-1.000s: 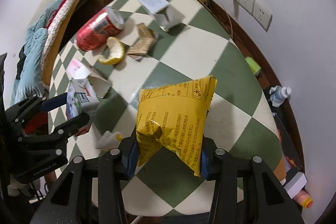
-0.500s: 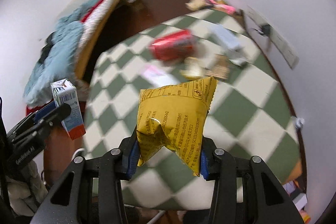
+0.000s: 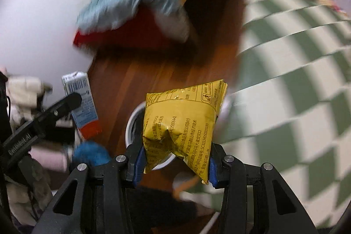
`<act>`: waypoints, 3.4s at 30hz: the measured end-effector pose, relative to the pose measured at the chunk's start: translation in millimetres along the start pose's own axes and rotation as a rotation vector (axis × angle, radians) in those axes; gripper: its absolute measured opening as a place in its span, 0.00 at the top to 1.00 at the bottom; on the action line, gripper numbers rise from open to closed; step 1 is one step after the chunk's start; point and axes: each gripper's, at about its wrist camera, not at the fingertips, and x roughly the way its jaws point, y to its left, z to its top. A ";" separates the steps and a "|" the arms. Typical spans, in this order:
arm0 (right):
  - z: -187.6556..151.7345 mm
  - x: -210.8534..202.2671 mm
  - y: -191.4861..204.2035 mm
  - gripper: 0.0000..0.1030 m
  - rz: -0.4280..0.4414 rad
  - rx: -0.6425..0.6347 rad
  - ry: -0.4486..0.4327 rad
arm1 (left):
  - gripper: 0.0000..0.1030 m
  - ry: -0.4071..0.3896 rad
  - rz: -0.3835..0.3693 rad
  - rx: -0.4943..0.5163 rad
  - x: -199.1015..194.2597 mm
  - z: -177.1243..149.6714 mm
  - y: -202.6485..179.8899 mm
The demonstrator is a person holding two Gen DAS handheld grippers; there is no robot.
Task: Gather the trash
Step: 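Carry the bag and carton over the bin and open both tools, then move both open tools back over the table, then grasp the crumpled white wrapper with the right tool while the left tool grasps the pink-white box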
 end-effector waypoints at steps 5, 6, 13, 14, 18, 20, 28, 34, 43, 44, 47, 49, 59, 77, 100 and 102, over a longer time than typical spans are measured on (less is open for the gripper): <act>-2.1 118.4 38.2 0.55 -0.052 -0.047 0.184 | 0.50 0.158 -0.001 -0.134 75.0 -14.0 77.8; -4.3 133.6 41.0 0.55 -0.063 -0.043 0.208 | 0.50 0.186 -0.008 -0.149 89.2 -15.3 87.3; -6.3 226.9 45.6 0.53 -0.115 -0.058 0.338 | 0.47 0.309 0.028 -0.250 148.6 -32.3 129.0; -2.7 236.6 47.6 0.53 -0.125 -0.071 0.353 | 0.41 0.311 0.035 -0.266 151.1 -36.2 134.0; 10.3 268.7 55.6 0.39 -0.155 -0.131 0.382 | 0.20 0.304 0.076 -0.323 151.8 -49.8 146.1; 13.4 273.8 60.3 0.11 -0.165 -0.150 0.382 | 0.08 0.306 0.103 -0.341 152.4 -54.5 152.4; 15.7 255.8 62.7 0.03 -0.270 -0.211 0.351 | 0.06 0.222 0.219 -0.397 121.4 -74.7 161.1; -0.7 233.8 64.1 0.03 -0.310 -0.245 0.336 | 0.06 0.232 0.262 -0.358 111.3 -84.4 144.8; -14.5 203.0 68.5 0.03 -0.298 -0.249 0.322 | 0.06 0.215 0.287 -0.318 85.0 -89.2 127.3; -15.5 198.3 68.8 0.03 -0.299 -0.249 0.318 | 0.06 0.212 0.289 -0.316 80.6 -89.1 125.7; -17.4 181.5 72.0 0.03 -0.285 -0.248 0.303 | 0.06 0.203 0.286 -0.314 68.8 -89.1 120.6; -18.2 168.4 75.8 0.03 -0.270 -0.250 0.289 | 0.06 0.195 0.289 -0.307 60.6 -88.3 117.0; -25.8 81.7 96.7 0.03 -0.208 -0.280 0.194 | 0.06 0.104 0.300 -0.306 -12.6 -89.5 89.3; -26.8 -132.5 28.0 0.02 -0.026 -0.052 -0.043 | 0.06 -0.041 0.236 -0.116 -90.6 -61.6 -37.8; -98.6 -149.6 -338.2 0.15 -0.395 0.485 -0.093 | 0.06 0.317 0.099 0.328 129.2 -112.0 -325.2; -97.8 -150.7 -330.9 0.45 -0.447 0.446 -0.114 | 0.06 0.324 0.102 0.328 131.2 -111.3 -329.8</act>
